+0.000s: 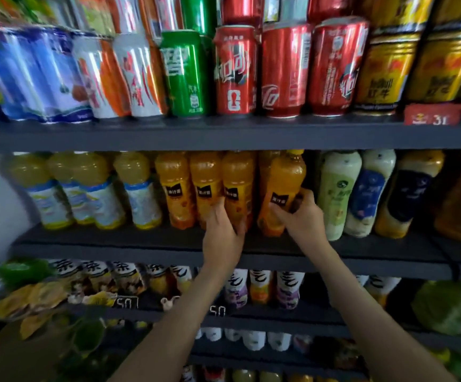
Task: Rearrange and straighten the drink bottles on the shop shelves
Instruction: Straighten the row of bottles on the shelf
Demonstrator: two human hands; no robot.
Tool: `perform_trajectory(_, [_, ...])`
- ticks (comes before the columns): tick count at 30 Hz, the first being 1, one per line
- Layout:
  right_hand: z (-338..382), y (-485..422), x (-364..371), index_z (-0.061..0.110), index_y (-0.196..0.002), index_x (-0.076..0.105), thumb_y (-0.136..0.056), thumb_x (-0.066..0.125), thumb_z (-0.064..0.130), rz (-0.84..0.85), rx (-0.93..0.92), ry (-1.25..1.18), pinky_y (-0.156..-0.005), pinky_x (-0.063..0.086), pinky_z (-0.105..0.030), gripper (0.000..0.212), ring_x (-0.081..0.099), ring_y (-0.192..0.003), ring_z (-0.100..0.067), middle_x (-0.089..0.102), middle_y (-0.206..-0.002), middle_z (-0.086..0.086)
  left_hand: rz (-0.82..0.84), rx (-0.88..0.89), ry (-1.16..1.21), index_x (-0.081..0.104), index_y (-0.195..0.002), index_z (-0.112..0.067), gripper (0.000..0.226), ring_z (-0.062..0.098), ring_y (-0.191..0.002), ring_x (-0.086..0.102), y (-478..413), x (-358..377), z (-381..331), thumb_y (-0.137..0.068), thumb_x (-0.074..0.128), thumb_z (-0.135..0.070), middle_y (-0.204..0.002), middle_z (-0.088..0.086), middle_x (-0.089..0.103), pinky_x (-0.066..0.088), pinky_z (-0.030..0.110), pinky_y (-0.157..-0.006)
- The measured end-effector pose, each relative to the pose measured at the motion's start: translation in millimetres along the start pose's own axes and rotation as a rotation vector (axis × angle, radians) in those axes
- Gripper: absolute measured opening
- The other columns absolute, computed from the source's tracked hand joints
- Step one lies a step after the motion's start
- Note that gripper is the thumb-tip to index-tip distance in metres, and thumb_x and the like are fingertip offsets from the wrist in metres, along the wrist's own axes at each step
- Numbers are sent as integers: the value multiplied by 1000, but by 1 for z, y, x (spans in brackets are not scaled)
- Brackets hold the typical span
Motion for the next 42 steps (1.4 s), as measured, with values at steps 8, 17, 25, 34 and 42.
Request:
perform_trajectory(8, [6, -1, 25, 14, -129, 51, -85, 68, 32, 5, 24, 26, -74, 43, -15, 50, 58, -92, -9, 65, -109, 0, 2, 15, 116, 31, -142, -6, 63, 26, -126, 43, 0, 10, 6, -90, 62, -24, -136, 14, 43, 43, 30, -93])
perform_trajectory(17, [2, 23, 23, 11, -136, 41, -85, 69, 25, -13, 23, 163, -82, 41, -21, 60, 57, -113, -21, 60, -124, -6, 35, 73, 154, 32, -139, -4, 61, 28, -122, 46, 6, 10, 4, -89, 63, -19, -134, 16, 43, 49, 37, -92])
perform_trajectory(25, [-4, 92, -12, 9, -121, 54, -90, 63, 17, -76, -131, 174, -80, 44, -7, 34, 60, -98, -9, 63, -112, -3, 82, 320, 208, 44, -132, -5, 42, 28, -114, 50, 72, 19, -37, -92, 55, -10, -122, 14, 52, 49, 40, -91])
perform_trajectory(34, [-131, 156, -93, 13, -122, 52, -94, 55, 24, 145, 67, 448, -71, 42, -26, 30, 57, -100, -23, 57, -115, -5, 759, 200, -189, 45, -128, -16, 32, 26, -107, 55, 183, 156, -67, -98, 40, -26, -127, 7, 51, 47, 35, -74])
perform_trajectory(42, [-218, 187, -240, 14, -123, 50, -96, 51, 27, 149, 219, 554, -78, 52, -35, 30, 56, -105, -22, 53, -119, -3, 879, 173, -280, 42, -129, -19, 32, 25, -104, 55, 258, 231, -151, -99, 40, -30, -126, 4, 49, 50, 38, -78])
Point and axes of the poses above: each hand's wrist, its own y-axis away from the middle knuckle, its own x-axis out of the palm, z = x × y, the point moved 10 cm from there along -y, towards the middle knuckle
